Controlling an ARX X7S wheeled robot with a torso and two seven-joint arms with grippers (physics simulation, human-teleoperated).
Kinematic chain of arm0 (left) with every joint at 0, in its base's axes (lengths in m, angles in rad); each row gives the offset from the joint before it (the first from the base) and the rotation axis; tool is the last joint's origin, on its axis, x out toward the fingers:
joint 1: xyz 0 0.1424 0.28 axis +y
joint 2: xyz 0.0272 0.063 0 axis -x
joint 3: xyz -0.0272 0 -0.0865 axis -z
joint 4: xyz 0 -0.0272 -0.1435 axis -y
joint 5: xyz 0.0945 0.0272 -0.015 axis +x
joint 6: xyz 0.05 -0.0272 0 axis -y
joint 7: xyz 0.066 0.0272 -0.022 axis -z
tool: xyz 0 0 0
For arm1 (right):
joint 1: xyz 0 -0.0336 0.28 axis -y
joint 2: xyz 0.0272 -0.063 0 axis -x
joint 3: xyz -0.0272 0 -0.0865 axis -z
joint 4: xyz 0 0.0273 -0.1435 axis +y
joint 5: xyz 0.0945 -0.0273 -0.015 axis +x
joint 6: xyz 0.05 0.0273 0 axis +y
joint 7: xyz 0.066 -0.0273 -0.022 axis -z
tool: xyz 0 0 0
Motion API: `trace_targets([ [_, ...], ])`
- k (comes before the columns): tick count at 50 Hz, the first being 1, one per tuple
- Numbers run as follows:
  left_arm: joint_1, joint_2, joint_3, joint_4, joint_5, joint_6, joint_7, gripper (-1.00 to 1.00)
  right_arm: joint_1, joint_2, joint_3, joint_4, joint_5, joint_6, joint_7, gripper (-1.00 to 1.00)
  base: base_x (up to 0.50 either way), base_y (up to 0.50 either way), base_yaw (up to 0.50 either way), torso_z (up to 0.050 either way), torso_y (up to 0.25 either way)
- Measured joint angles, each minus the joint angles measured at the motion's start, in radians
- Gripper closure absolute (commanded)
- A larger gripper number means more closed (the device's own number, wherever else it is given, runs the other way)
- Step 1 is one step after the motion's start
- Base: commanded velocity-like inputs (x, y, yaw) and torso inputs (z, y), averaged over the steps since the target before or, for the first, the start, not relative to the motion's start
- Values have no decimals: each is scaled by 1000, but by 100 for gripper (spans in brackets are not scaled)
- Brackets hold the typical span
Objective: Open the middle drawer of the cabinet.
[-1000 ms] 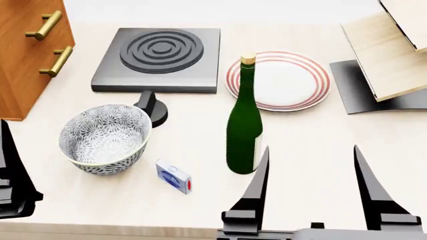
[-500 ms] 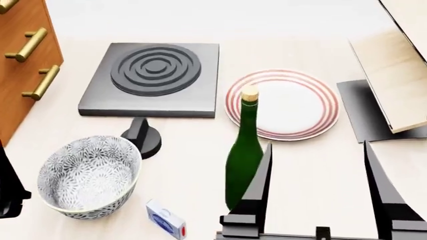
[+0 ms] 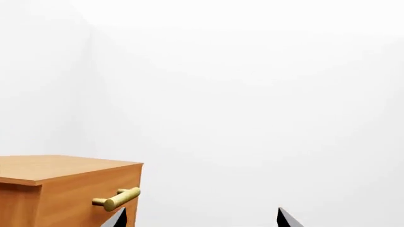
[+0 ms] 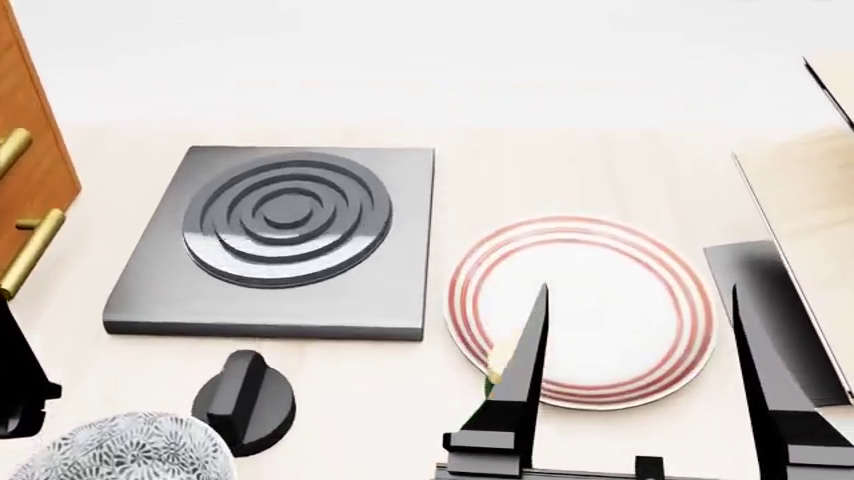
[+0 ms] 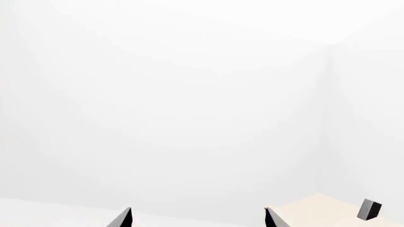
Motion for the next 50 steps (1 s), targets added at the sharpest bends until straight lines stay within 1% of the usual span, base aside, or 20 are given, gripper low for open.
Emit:
trace_targets([
  [16, -1, -17, 9, -6, -1, 8, -14, -100, 1, 8, -4, 7, 5, 0, 9, -100, 496, 0, 0, 0, 1],
  [22, -11, -33, 17, -16, 22, -1, -23, -100, 3, 11, -10, 8, 1, 5, 15, -100, 25, 0, 0, 0, 0],
  [28, -35, -67, 39, -40, 82, -11, -33, -100, 6, 13, -15, 9, -1, 10, 19, -100, 0, 0, 0, 0, 0],
  [39, -78, -162, 126, -100, 265, 21, -36, -100, 13, 16, -21, 11, -3, 16, 24, -100, 0, 0, 0, 0, 0],
  [50, -138, -260, 213, -197, 413, 72, -5, -100, 17, 19, -24, 14, -3, 18, 28, -100, 0, 0, 0, 0, 0],
])
